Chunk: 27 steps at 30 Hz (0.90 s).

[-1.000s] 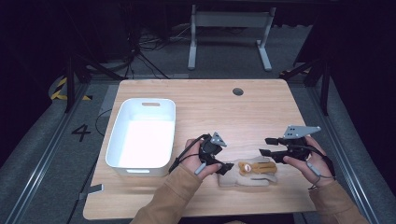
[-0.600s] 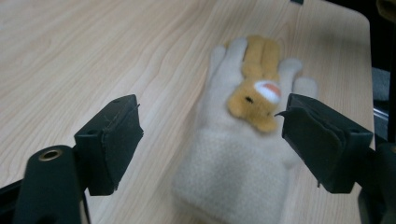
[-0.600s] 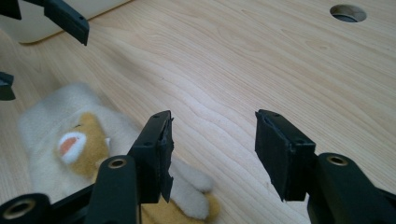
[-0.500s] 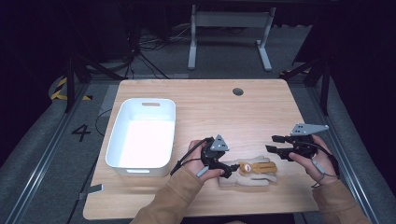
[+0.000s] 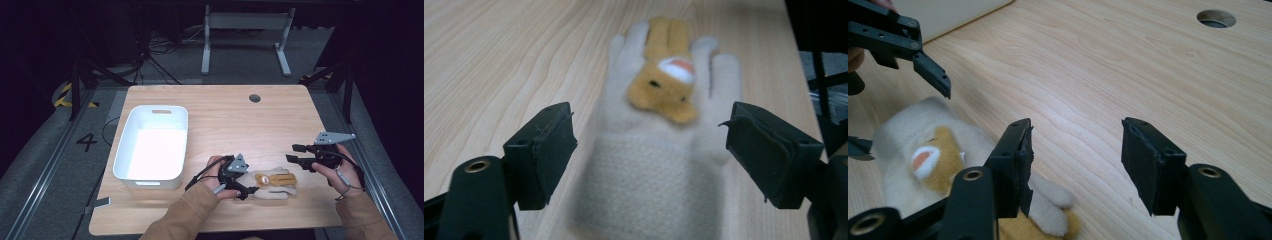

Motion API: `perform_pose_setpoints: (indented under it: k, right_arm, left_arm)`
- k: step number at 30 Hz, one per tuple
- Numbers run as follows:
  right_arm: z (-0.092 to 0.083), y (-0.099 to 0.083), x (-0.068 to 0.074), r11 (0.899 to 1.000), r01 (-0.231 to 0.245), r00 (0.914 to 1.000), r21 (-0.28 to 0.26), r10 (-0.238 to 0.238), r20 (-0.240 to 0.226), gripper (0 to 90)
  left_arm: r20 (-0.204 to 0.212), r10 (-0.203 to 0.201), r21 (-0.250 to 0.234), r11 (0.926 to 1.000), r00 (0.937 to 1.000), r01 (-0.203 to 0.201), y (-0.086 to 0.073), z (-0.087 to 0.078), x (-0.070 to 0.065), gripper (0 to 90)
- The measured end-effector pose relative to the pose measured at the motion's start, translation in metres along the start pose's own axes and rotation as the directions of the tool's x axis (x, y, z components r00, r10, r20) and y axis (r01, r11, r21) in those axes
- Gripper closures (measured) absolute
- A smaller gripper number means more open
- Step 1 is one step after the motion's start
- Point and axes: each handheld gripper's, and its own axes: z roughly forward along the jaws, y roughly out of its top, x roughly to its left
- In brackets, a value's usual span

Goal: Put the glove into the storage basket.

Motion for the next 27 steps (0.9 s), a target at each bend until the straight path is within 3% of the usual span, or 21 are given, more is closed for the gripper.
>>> perform_pose_setpoints:
  k: [4, 10, 15, 16, 21, 27]
  right_arm:
    - [0.001, -0.001, 0.0, 1.0, 0.002, 1.0, 0.004, -0.002, -0.001, 46.9]
    - [0.003, -0.001, 0.0, 1.0, 0.003, 0.9999, 0.003, -0.003, -0.012, 46.8]
    - [0.003, -0.001, 0.0, 1.0, 0.004, 0.9999, 0.001, -0.004, -0.013, 46.5]
    - [0.003, -0.002, 0.0, 1.0, 0.004, 0.9999, 0.002, -0.004, -0.013, 46.5]
    - [0.004, -0.002, 0.0, 1.0, 0.006, 0.9999, 0.006, -0.006, -0.012, 46.3]
    - [0.004, -0.002, 0.0, 1.0, 0.006, 0.9999, 0.007, -0.006, -0.014, 45.8]
  left_arm:
    - [0.029, -0.01, 0.01, 0.9999, 0.9995, 0.009, -0.002, 0.005, -0.001, 20.1]
    - [0.024, 0.032, 0.037, 0.9988, 0.9992, -0.033, -0.002, 0.017, -0.004, 19.4]
    - [0.013, 0.041, 0.069, 0.9967, 0.9991, -0.042, -0.003, 0.023, -0.004, 18.6]
    - [0.015, 0.025, 0.071, 0.9971, 0.9996, -0.026, -0.003, 0.026, -0.004, 18.1]
    - [0.016, 0.022, 0.094, 0.9953, 0.9996, -0.023, -0.004, 0.031, -0.005, 16.8]
    - [0.029, 0.049, 0.101, 0.9936, 0.9984, -0.051, -0.007, 0.037, -0.005, 15.8]
